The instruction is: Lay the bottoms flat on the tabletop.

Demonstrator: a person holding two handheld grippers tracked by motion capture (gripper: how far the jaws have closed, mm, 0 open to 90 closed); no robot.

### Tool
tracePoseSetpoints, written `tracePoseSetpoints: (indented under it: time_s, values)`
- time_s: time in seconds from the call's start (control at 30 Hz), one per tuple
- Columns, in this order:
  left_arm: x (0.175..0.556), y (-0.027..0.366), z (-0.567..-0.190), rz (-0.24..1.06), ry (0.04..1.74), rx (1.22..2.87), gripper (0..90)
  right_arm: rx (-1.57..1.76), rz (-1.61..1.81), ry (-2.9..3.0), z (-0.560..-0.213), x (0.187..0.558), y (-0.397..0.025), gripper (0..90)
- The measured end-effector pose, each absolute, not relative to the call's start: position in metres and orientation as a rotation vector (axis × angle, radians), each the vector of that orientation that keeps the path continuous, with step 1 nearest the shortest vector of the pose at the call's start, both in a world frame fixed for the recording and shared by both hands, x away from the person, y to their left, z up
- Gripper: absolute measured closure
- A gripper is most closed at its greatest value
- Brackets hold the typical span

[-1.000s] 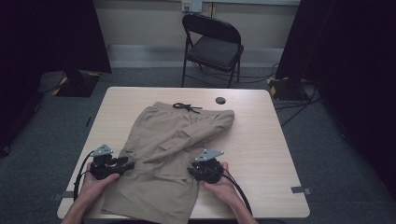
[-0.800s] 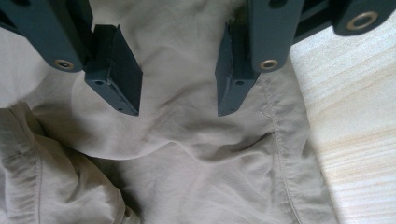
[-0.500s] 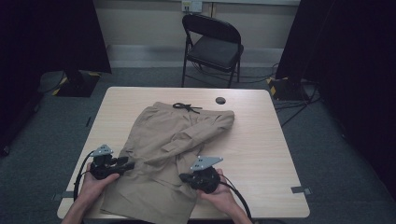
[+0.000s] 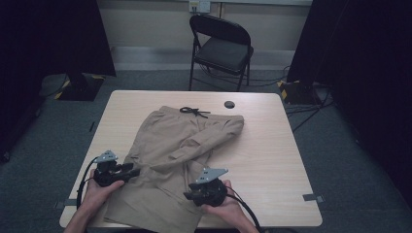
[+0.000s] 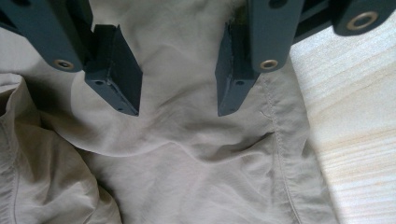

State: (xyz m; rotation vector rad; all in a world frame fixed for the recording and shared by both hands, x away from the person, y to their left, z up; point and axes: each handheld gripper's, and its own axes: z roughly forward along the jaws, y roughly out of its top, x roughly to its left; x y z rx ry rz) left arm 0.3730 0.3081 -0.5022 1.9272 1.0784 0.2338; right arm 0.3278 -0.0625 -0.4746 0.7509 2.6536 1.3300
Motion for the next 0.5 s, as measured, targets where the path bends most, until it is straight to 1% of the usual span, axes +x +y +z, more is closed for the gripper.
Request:
tracePoseSetpoints:
  time_s: [0.07,0.17,0.23,0.37,0.43,0.5]
  values:
    - [0.373,0.308,-0.502,0.233,1.078,1.927,50.5,0.774,1.356,2.612,-0.464,0.335,-0.063,59.1]
    - [0.373,0.308,-0.502,0.233,1.078,1.927,50.5,0.777,1.396,2.566,-0.451,0.345,-0.058,59.4]
    - [0.373,0.308,-0.502,0.233,1.078,1.928,50.5,0.768,1.410,2.562,-0.449,0.349,-0.054,60.2]
    - [0.373,0.308,-0.502,0.231,1.076,1.929,50.5,0.731,1.424,2.599,-0.449,0.362,-0.017,66.2]
    - [0.373,0.308,-0.502,0.231,1.076,1.928,50.5,0.712,1.430,2.609,-0.450,0.367,0.000,67.9]
    - [0.373,0.308,-0.502,0.233,1.076,1.929,50.5,0.697,1.440,2.627,-0.451,0.371,0.016,67.5]
